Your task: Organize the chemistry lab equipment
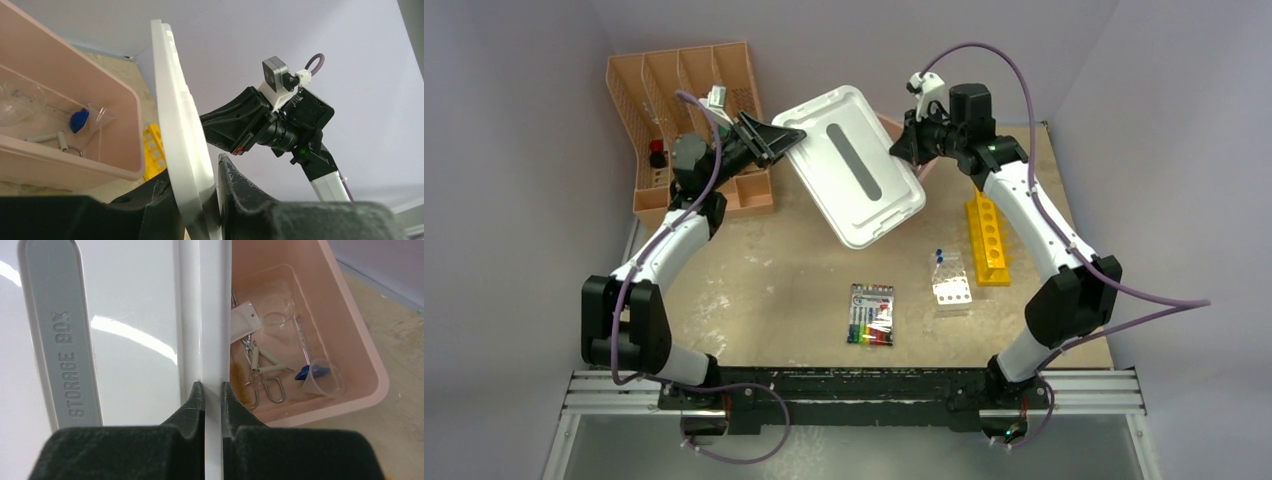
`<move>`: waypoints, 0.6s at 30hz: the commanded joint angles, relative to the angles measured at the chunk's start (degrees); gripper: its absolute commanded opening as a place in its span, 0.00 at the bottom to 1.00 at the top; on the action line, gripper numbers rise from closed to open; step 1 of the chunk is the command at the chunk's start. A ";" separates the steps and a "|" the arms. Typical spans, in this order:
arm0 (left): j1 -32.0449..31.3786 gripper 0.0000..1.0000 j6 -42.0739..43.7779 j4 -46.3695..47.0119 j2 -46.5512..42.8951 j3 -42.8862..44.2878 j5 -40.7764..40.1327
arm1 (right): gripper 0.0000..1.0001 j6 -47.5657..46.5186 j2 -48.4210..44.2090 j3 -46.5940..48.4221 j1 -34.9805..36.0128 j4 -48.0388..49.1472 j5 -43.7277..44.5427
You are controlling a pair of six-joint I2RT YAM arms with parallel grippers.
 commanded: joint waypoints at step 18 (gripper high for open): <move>0.36 0.00 -14.90 4.74 10.98 17.30 -13.24 | 0.69 35.56 -4.06 3.57 -5.79 4.44 12.39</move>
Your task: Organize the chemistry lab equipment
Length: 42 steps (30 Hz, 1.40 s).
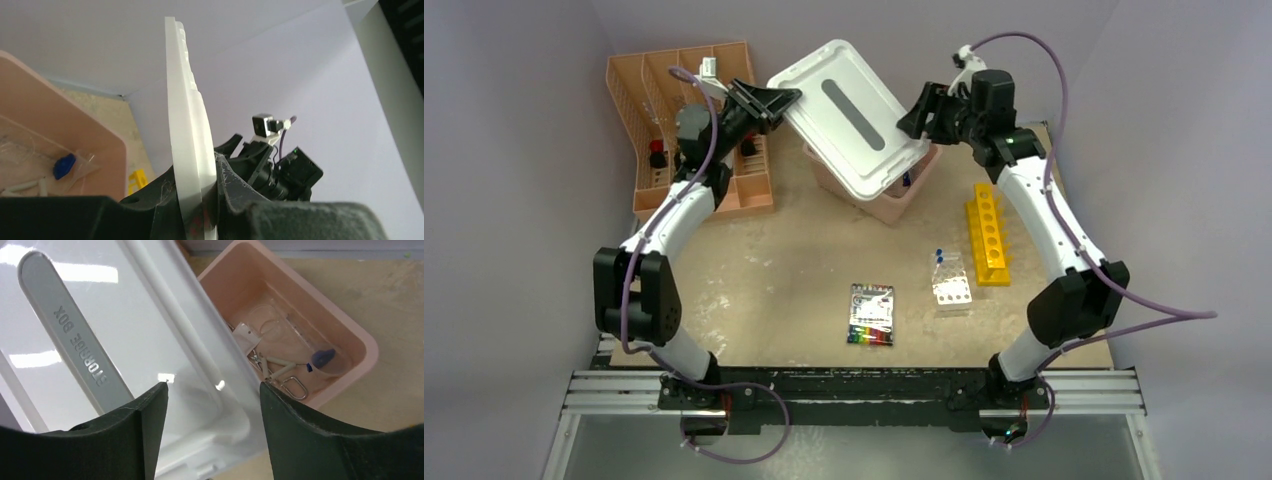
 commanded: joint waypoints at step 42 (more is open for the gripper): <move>-10.23 0.19 -2.07 0.95 16.40 2.01 -27.59 | 0.64 9.15 7.35 -7.26 -3.21 1.97 22.90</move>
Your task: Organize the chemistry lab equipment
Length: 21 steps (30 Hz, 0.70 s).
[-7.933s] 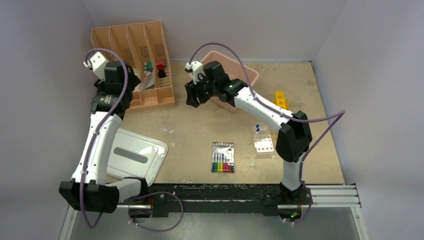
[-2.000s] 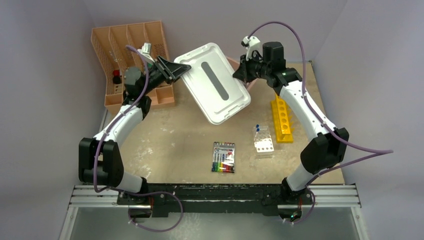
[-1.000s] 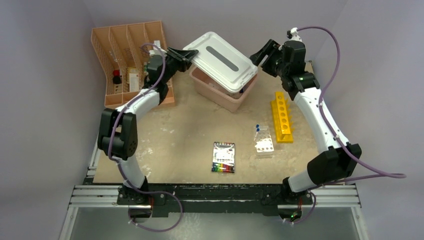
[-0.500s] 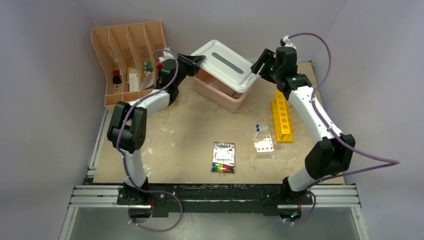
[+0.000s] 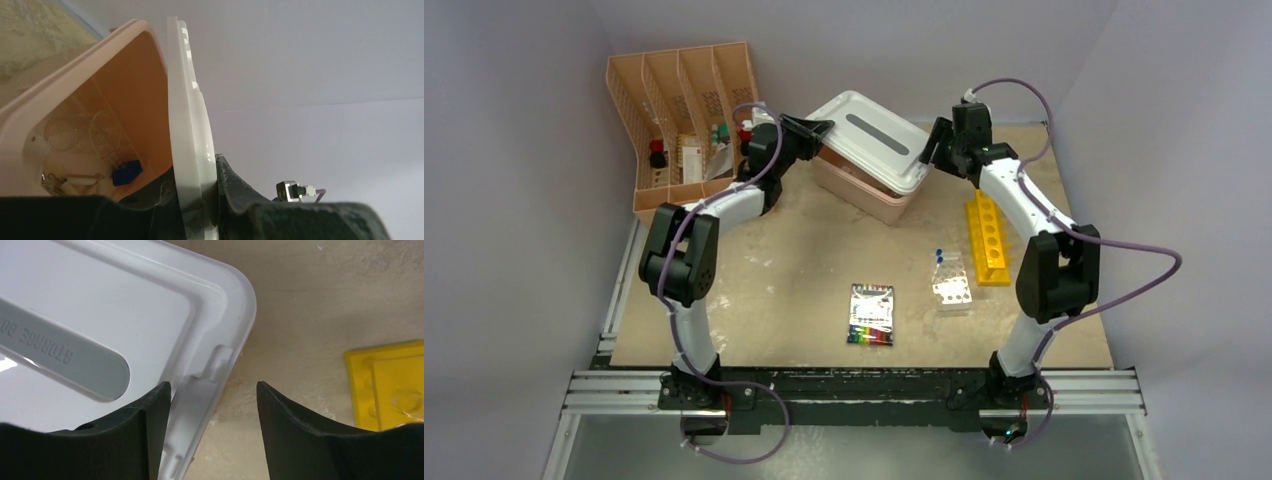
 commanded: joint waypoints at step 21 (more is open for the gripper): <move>2.48 0.55 21.61 -37.83 -12.84 5.62 -10.17 | 0.58 -1.23 2.74 -0.01 -0.09 0.75 0.87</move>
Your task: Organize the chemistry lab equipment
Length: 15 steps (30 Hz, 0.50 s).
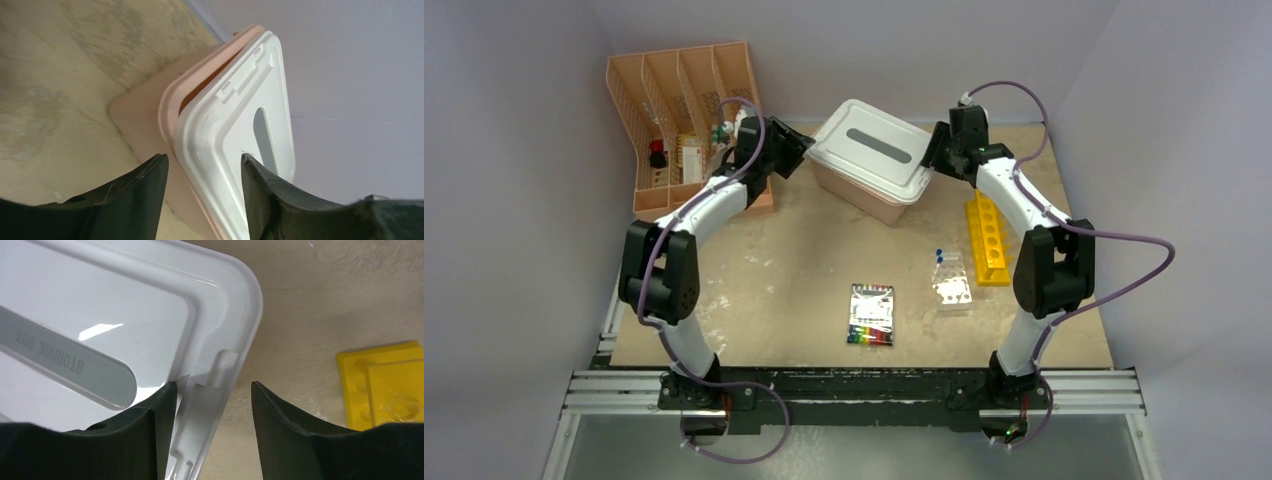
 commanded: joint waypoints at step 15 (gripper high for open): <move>1.74 0.71 19.39 -12.01 1.50 10.96 2.94 | 0.61 3.49 1.23 0.02 -0.13 0.86 -5.16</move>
